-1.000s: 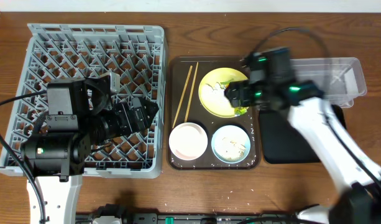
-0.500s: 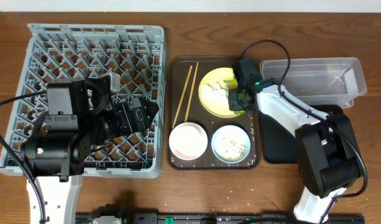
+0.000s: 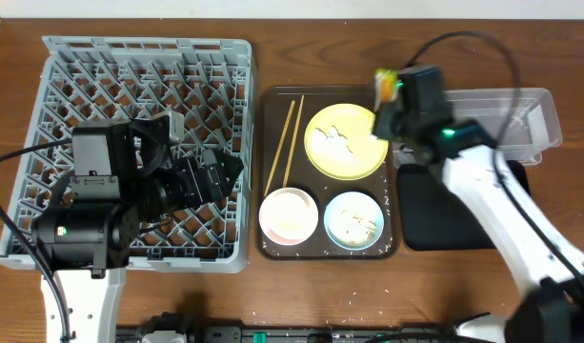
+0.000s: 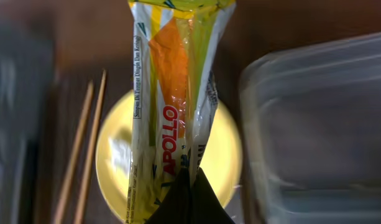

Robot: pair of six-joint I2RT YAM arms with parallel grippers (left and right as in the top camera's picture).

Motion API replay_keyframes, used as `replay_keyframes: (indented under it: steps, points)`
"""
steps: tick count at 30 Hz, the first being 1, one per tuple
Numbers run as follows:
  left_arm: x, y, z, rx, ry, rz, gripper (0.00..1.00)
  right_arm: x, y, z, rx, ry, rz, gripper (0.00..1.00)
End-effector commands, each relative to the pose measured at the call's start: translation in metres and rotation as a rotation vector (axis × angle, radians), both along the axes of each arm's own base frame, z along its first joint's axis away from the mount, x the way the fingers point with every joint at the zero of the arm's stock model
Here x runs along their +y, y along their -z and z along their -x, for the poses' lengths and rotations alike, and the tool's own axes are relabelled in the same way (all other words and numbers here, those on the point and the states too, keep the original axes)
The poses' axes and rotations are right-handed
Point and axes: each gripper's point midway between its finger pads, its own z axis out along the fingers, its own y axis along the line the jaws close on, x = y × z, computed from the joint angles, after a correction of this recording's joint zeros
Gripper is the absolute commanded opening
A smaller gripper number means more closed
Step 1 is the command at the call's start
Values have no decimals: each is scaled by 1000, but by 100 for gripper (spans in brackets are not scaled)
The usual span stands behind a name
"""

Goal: Sort waste into correct bins and load items into the dishwasher
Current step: 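Carry the wrapper right and drop it into the clear plastic bin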

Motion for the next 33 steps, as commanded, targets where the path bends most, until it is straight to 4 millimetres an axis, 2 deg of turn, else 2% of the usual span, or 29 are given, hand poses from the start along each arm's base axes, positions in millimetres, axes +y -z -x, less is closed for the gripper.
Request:
replay_keyframes:
  steps: [1,4,8,10,11,13,15,19,22,24,25,27,29,33]
  points:
    - [0,-8,-1,-28,10,1,96,-54,0,1,19,362,-33,1]
    - [0,-8,-1,-28,10,1,97,-92,15,11,68,600,-29,1]
    - [0,-8,-1,-28,10,1,96,-123,33,3,88,695,-16,1]
    - [0,-8,-1,-28,10,1,96,-133,33,-9,60,664,-6,10]
    - [0,-8,-1,-28,10,1,96,-130,30,-16,44,594,0,19]
    - [0,-8,-1,-28,10,1,96,-106,17,-26,31,361,-41,30]
    - [0,-8,-1,-28,10,1,96,-74,-1,-24,15,182,-135,37]
    - [0,-8,-1,-28,10,1,96,-25,-36,-11,-49,-18,-203,39]
    - [0,-8,-1,-28,10,1,96,21,-41,3,-75,-226,-155,40]
    - [0,-8,-1,-28,10,1,96,47,-29,11,-65,-306,-87,45]
    - [0,-8,-1,-28,10,1,96,61,-11,13,-43,-308,2,48]
    - [0,-8,-1,-29,10,1,96,68,10,9,-33,-284,111,55]
    - [0,-8,-1,-28,10,1,96,72,33,1,-28,-244,188,66]
    - [0,-8,-1,-28,10,1,96,85,87,-20,-9,-226,230,81]
